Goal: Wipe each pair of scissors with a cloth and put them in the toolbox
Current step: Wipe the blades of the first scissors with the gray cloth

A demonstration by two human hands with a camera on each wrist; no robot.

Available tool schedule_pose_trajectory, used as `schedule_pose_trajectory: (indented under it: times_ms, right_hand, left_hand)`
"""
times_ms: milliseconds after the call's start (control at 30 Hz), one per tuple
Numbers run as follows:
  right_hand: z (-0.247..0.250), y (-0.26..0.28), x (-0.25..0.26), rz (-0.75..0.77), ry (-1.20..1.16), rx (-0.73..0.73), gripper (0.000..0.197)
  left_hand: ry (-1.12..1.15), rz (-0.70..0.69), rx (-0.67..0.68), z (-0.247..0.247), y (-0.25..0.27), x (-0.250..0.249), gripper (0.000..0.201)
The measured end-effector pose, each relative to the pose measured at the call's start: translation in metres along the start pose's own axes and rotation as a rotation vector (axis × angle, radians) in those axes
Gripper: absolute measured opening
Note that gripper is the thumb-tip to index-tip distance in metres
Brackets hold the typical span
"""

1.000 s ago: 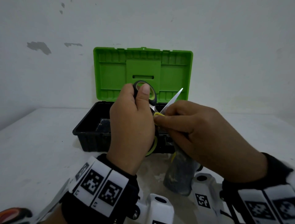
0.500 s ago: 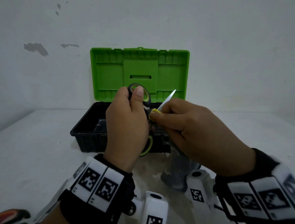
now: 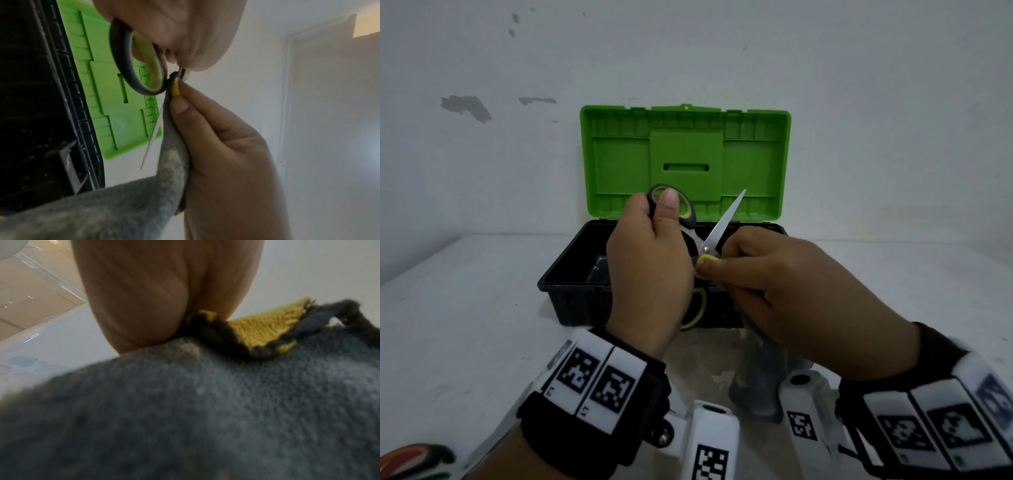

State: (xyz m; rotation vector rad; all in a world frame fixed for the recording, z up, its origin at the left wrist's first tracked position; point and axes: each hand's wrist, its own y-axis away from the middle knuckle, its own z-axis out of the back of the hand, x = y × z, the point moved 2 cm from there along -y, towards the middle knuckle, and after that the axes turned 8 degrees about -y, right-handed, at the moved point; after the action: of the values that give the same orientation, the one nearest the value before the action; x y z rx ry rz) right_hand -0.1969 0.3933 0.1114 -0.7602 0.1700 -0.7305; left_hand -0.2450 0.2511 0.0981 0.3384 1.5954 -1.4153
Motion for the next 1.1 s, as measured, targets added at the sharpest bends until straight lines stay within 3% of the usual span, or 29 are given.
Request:
schedule_pose_trajectory:
  times_ms: [167, 333, 500, 600, 700, 833, 967, 1100]
  right_hand:
    - [0.004, 0.0, -0.006, -0.036, 0.012, -0.1, 0.031]
    - [-0.01, -0.001, 0.004, -0.016, 0.007, -0.001, 0.029]
    - [-0.001, 0.0, -0.001, -0.026, -0.02, -0.105, 0.034]
    - [-0.008, 0.0, 0.003, -0.018, -0.001, -0.012, 0.029]
    - [0.0, 0.0, 0.002, -0.079, -0.053, 0.026, 0.024]
    - [0.038, 0.003, -0.001, -0.216, -0.127, -0.032, 0.017]
    - [0.062, 0.018, -0.004, -0.469, -0.132, 0.124, 0.014]
    - [0.054, 0.041, -0.006, -0.557, -0.082, 0.347, 0.005]
  left_hand:
    - [0.043, 0.043, 0.004, 0.0, 0.0, -0.002, 0.036]
    - [-0.001, 0.042, -0.027, 0.005, -0.002, -0.001, 0.037]
    - [0.01, 0.035, -0.018, 0.005, -0.003, -0.005, 0.036]
    - [0.003, 0.046, -0.032, 0.005, -0.004, 0.0, 0.036]
    - [0.028, 0.066, -0.036, 0.004, -0.003, 0.002, 0.037]
    - [0.163, 0.126, -0.02, 0.008, -0.005, -0.004, 0.032]
    - [0.327, 0.168, 0.038, 0.014, -0.001, -0.015, 0.028]
    - [0.515, 0.244, 0.094, 0.024, 0.01, -0.024, 0.026]
